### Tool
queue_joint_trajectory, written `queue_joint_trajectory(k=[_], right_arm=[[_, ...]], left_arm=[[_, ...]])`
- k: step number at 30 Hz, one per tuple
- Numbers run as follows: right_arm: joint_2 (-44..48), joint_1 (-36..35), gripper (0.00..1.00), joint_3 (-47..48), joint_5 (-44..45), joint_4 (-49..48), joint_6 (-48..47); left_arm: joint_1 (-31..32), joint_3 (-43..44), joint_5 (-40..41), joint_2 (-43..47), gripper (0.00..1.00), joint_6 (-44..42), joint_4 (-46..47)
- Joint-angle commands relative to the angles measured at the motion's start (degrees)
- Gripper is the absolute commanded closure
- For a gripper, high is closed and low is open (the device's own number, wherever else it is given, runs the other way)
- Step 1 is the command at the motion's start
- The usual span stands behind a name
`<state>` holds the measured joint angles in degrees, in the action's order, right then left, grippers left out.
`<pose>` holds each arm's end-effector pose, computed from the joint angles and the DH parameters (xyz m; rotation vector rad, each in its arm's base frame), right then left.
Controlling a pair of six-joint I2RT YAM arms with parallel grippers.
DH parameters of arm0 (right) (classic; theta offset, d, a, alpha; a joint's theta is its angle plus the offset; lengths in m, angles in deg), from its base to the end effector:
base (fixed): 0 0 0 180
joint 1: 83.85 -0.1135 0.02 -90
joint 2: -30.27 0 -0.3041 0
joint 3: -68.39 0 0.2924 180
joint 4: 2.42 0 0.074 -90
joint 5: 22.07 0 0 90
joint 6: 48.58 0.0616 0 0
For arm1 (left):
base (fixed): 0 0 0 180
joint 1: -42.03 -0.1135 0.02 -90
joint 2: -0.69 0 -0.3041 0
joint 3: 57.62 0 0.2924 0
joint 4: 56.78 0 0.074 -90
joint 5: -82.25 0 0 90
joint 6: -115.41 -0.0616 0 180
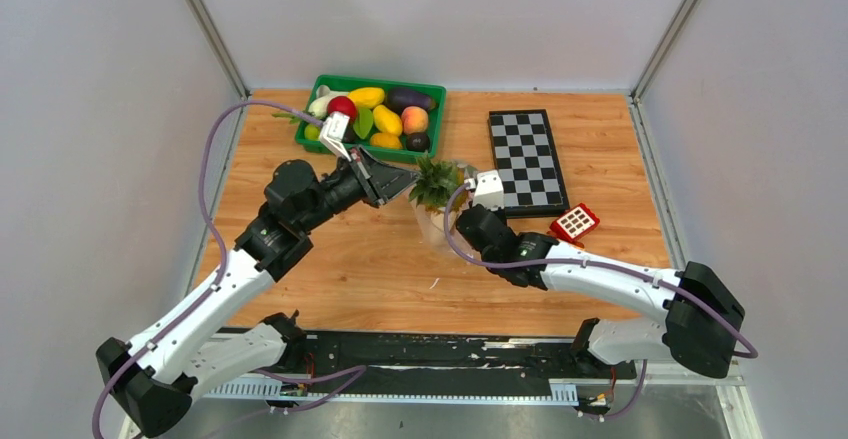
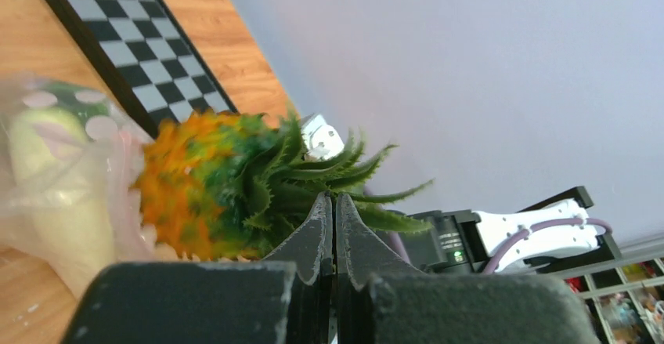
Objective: Open the zip-top bag and remove the fake food
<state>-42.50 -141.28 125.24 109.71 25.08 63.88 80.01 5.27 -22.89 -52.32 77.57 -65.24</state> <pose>0.1951 0.2292 0.2413 -0.2992 2.0878 -0.0338 0.1939 -0.1718 0.4099 0.0203 1.7382 -1.4116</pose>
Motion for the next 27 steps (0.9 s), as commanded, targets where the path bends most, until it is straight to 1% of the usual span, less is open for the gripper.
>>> queue_joint_trajectory(k=[1,4,7,12,16,22,27], right_arm=[[-0.7,1.4,1.00,0.1,0.3,2.3,2.5],[-0.6,1.5,1.00,0.1,-0.3,1.7,1.8],[-0.6,1.4,1.00,-0.3,-0.9,0.8,1.6],[-1.4,1.5,1.00,-0.2,-2.1,1.4,1.8],[-0.3,1.5,1.00,-0.2,-2.9,1.7,1.4],[1.8,1.5,1.00,-0.7,-5.1,1.5,-0.4],[3.4,1.5,1.00,-0.4,-7.2,1.7,-2.0]], left_arm=[[-1.8,4.5,-2.1,3.1,1.00,-2.1,3.9],[-3.1,4.6,-1.2,3.9,1.00,-3.5,1.6],[-5.6,5.6,-1.9,3.3,1.00,-3.4,1.9],[-9.3,13.1,-2.4,-0.9,1.00,-7.1,0.0],[-13.6,18.3,-1.6,-5.2,1.00,-9.4,-0.1],[-17.9,22.8,3.8,-14.0,1.00,-17.2,0.4],[-19.3,26.1,9.0,-23.8,1.00,-28.3,0.4]])
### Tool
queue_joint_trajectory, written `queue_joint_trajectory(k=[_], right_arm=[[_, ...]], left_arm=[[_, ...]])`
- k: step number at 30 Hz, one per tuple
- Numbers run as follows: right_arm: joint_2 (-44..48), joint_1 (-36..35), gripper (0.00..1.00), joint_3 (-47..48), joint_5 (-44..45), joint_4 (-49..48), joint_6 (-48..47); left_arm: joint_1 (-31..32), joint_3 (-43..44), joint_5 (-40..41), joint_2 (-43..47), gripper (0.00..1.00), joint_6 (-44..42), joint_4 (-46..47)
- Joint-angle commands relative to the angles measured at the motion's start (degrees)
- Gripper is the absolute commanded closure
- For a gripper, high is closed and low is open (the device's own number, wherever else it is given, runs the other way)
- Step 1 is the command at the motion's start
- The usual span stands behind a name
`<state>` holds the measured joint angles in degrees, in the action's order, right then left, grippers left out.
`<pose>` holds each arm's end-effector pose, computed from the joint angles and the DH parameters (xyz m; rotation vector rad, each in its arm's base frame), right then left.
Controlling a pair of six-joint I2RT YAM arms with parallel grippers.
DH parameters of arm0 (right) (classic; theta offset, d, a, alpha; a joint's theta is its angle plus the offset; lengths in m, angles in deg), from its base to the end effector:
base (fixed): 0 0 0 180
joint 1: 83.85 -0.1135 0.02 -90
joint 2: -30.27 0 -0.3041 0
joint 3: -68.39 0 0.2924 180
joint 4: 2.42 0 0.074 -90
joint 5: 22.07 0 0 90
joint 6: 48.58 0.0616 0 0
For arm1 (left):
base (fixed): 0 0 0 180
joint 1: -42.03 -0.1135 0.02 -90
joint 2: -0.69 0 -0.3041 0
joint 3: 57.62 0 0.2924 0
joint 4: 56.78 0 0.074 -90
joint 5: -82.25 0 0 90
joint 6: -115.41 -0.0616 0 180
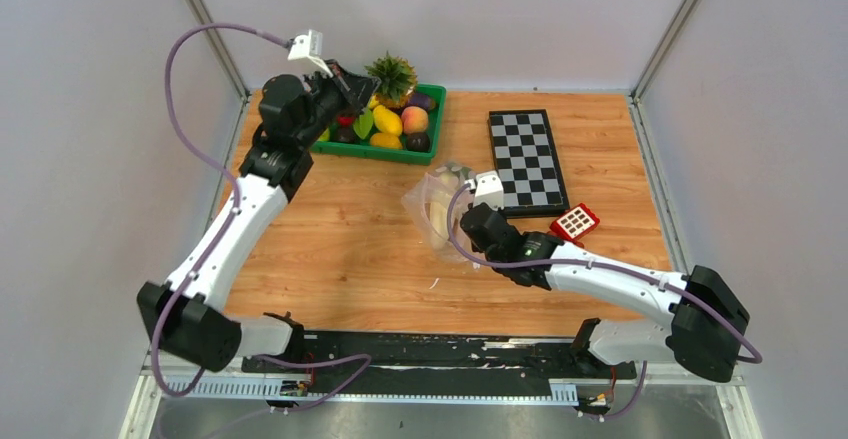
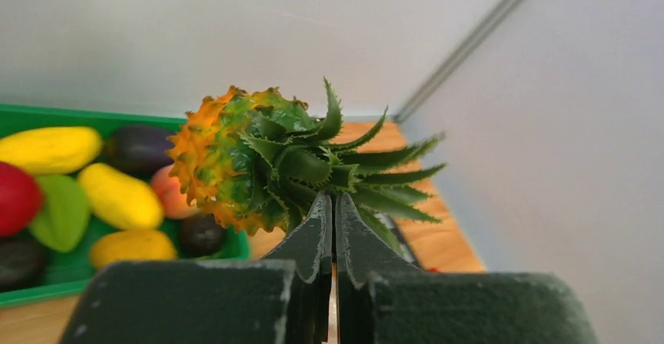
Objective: Open the zip-top bag and remove the fake food
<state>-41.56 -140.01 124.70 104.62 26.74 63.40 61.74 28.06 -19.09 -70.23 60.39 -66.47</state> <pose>0.1947 0.2242 0.2374 -0.3472 2.1419 0.0122 0.3134 -0.1251 0.4873 -0.0391 1.5525 -0.9111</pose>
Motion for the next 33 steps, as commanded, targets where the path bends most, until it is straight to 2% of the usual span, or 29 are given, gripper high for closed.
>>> queue_joint_trajectory(k=[1,10,17,22,23,27,28,33], right_arm=[[2.7,0.2,1.00,0.3,-2.3,0.3,-1.9],[4.6,0.2,1.00,1.7,-2.5,3.4,-4.4],[6.4,0.2,1.00,2.0,-2.5,5.0,-5.1],[7.1,0.2,1.00,2.0,-2.3,6.1,-5.0],[7.2,0.2,1.00,2.0,-2.2,6.1,-5.0],[7.7,0.2,1.00,2.3,-2.2,6.2,-5.4],[7.7,0.2,1.00,2.5,-2.1,6.3,-5.8],[7.9,0.2,1.00,3.9,-1.1,6.9,-8.4]], left_arm=[[-1.1,4.2,6.2,-8.0,1.00,-13.2,2.0],[-1.6,11.1,14.6,-24.9,1.00,-30.3,6.7],[-1.8,21.7,21.3,-39.7,1.00,-42.1,2.7],[-1.8,23.7,24.3,-43.7,1.00,-45.7,0.1],[-1.8,23.3,24.2,-43.4,0.97,-45.7,-0.4],[-1.8,19.2,23.7,-39.3,0.53,-45.4,-0.1],[-1.8,18.3,23.5,-38.0,0.45,-45.1,-0.1],[-1.8,15.0,21.8,-31.4,0.25,-42.8,-2.6]])
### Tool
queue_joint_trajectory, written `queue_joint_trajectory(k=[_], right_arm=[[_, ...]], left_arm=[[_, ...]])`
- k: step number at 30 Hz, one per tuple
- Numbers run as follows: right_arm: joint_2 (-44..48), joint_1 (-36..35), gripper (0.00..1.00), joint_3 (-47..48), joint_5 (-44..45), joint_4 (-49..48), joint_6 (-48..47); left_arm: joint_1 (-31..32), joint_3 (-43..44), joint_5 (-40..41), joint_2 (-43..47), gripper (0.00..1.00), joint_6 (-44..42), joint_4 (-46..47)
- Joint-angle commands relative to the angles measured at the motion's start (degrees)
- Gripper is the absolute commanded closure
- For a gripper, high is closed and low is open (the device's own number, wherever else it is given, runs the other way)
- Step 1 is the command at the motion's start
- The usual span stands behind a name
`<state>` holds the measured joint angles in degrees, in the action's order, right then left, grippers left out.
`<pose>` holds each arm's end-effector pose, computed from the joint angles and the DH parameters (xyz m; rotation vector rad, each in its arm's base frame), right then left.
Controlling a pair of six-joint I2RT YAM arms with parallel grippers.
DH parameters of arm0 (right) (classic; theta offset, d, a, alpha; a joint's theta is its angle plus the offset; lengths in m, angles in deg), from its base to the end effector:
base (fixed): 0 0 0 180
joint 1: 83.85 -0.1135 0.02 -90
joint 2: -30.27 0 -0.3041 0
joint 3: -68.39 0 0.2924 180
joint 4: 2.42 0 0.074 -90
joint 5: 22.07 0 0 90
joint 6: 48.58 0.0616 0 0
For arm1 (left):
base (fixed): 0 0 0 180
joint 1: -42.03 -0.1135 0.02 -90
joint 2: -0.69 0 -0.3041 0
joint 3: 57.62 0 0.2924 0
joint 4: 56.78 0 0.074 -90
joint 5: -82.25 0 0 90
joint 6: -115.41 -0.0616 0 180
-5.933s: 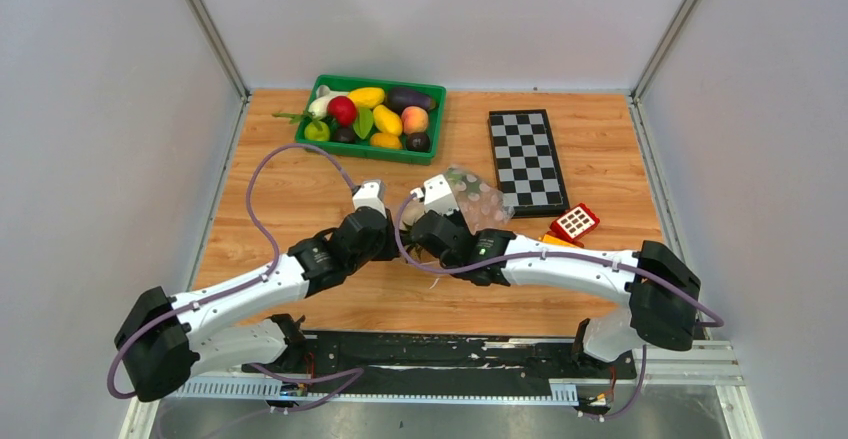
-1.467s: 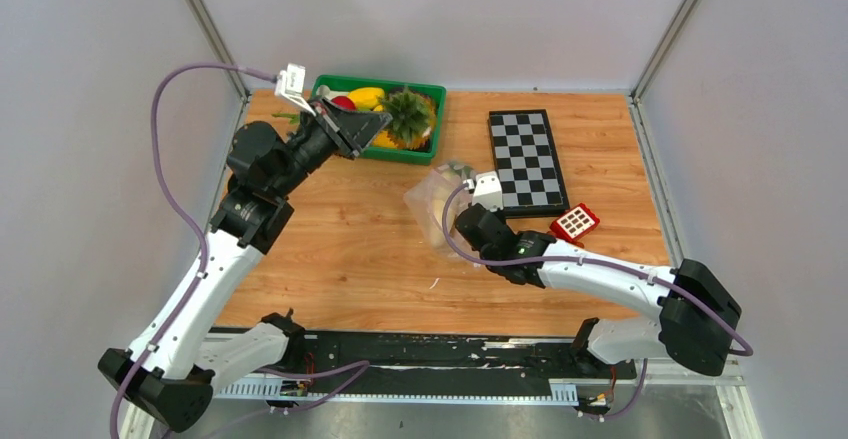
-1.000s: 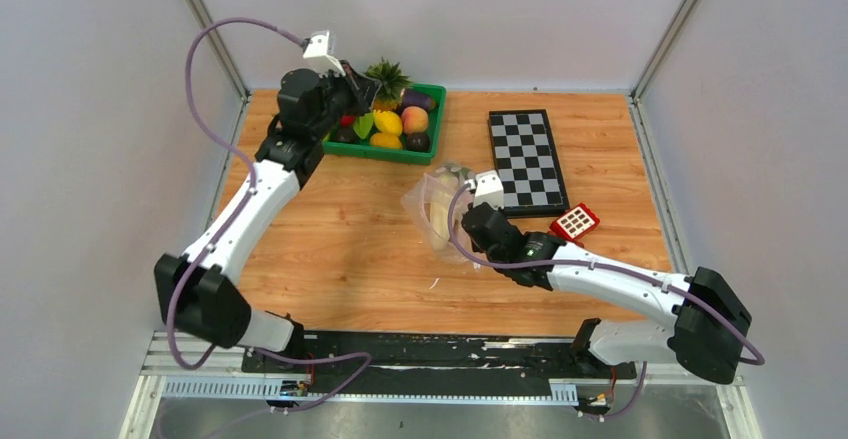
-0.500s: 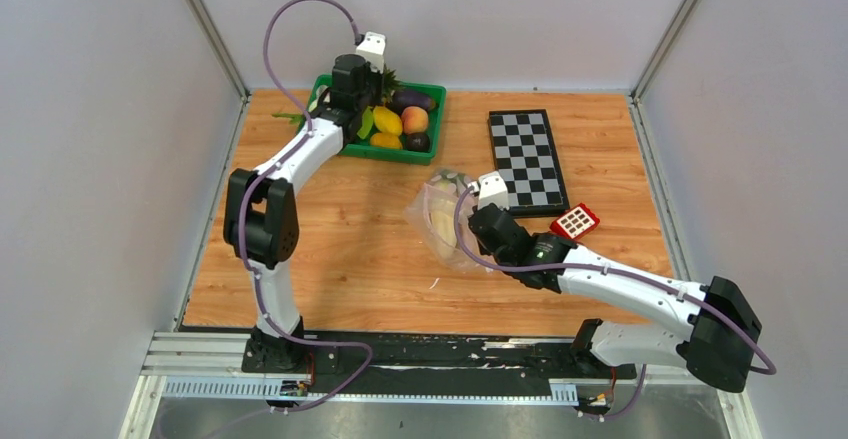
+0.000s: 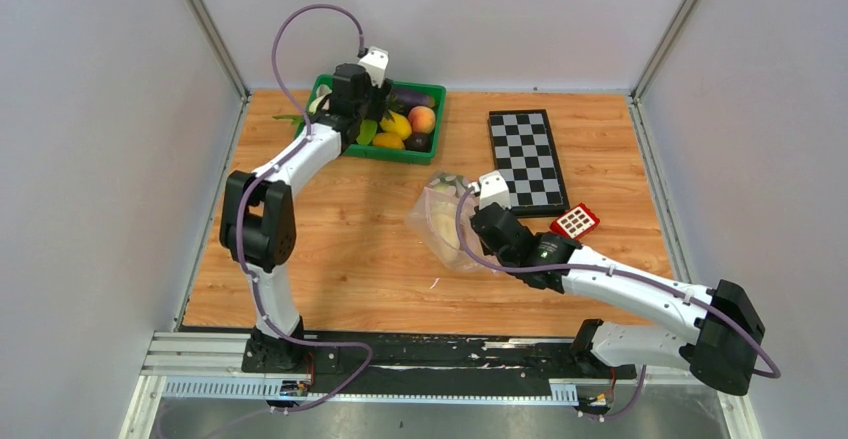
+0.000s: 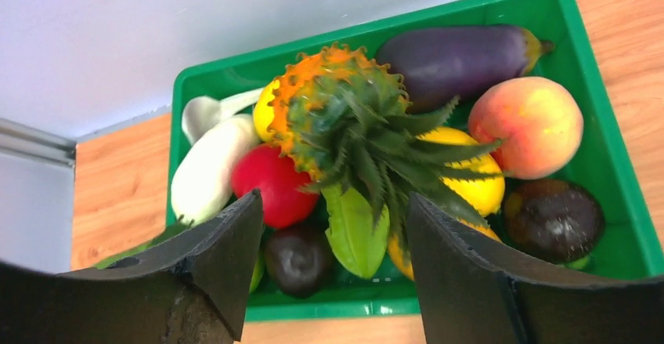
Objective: Open the zip-top bag and remove the fake food
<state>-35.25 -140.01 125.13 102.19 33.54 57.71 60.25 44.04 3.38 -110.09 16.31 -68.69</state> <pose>0.1801 0.2064 0.2577 -0.4786 2.1388 -0.0050 0.5186 -0.1582 0.3032 0.3298 1.9031 0.0819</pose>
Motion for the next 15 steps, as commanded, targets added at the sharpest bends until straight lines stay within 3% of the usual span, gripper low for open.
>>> queue_joint_trajectory(k=[1,6,15], right_arm=[[1.7,0.2,1.00,4.0,1.7,0.2,-3.2],[1.9,0.1,1.00,6.1,4.2,2.1,-4.9],[1.7,-3.5,1.00,10.6,15.8,4.4,-7.3]], left_arm=[[-0.3,-1.4,-1.5,10.4,0.20,2.1,-1.8],[-0.3,-3.0,-4.5,17.4,0.08,8.6,-8.7],[0.0,-12.7,-17.1,34.9,0.03,26.1,-16.8]])
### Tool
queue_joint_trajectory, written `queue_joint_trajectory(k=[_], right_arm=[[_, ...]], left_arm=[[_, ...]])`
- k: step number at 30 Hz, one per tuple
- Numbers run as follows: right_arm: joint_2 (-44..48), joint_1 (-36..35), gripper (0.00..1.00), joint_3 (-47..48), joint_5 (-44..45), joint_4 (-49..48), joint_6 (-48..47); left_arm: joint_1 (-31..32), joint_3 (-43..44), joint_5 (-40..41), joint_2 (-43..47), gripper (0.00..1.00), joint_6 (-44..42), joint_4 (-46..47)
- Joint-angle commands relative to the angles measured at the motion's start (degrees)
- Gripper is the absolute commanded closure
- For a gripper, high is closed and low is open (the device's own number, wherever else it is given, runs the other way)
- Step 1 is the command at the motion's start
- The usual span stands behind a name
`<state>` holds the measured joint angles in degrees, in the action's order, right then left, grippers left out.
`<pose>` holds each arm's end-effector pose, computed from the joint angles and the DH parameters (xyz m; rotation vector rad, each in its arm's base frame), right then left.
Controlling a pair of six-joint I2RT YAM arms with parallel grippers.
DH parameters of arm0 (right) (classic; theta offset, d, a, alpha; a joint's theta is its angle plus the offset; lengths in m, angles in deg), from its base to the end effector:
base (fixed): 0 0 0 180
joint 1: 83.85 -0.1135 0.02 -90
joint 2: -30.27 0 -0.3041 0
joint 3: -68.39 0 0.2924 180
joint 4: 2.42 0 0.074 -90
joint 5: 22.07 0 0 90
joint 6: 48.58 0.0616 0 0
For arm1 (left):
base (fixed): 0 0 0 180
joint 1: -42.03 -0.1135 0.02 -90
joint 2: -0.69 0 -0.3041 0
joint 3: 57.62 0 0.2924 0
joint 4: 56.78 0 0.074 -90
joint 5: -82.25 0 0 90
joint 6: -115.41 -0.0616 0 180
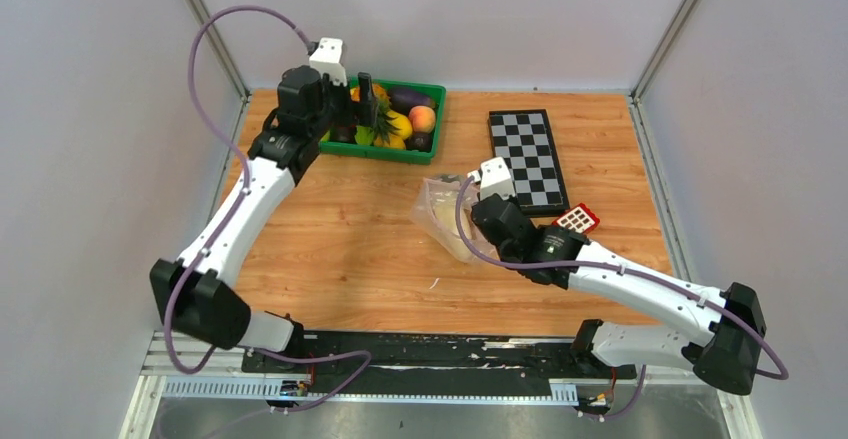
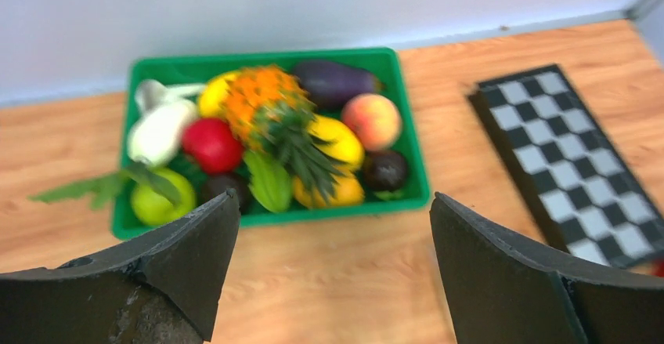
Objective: Open the zip-top bag and remove the fake food
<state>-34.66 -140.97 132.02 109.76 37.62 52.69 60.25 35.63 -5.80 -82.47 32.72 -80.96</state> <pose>0.1830 0.2074 0.3031 -0.4740 2.0334 -0.1275 0.3836 -0.1241 0.4337 0.1494 1.8197 -0.2843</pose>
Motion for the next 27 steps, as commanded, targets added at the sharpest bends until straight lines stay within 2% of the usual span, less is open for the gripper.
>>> queue_joint_trajectory(k=[1,7,12,19,27], right_arm=[[0.5,-3.7,1.00,4.0,9.7,0.2,-2.5],[-7.2,-12.7,1.00,7.4,18.4,-1.1,-2.6],[-17.5,-16.5,1.00,13.4,16.3,-1.0,-0.6],[-28.7,-18.0,1.00,21.4,12.8,0.2,3.8],[-32.4,-17.8,1.00,24.0,6.7,-2.5,4.9]], left_arm=[[0.0,-6.1,-9.1,9.6,0.03,11.3,-4.9],[0.1,-15.5,-12.8,23.6,0.03,15.4,-11.0],[0.2,-23.1,-16.2,34.9,0.06,18.9,-14.8],[0.2,-33.6,-22.0,47.3,0.24,26.1,-15.4],[0.4,-41.3,-25.8,50.1,0.44,30.2,-11.9]])
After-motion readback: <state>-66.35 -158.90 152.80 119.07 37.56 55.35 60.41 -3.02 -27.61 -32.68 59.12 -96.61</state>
